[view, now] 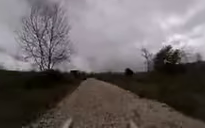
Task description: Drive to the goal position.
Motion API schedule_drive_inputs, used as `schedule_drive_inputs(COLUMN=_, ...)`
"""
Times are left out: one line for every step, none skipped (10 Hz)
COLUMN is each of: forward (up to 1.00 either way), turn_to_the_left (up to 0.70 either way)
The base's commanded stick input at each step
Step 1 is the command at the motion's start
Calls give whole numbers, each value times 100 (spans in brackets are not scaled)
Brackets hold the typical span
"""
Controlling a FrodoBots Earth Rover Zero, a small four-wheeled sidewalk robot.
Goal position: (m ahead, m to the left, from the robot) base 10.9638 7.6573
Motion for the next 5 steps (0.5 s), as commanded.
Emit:
schedule_drive_inputs(forward=70, turn_to_the_left=0)
schedule_drive_inputs(forward=70, turn_to_the_left=0)
schedule_drive_inputs(forward=70, turn_to_the_left=0)
schedule_drive_inputs(forward=70, turn_to_the_left=0)
schedule_drive_inputs(forward=70, turn_to_the_left=0)
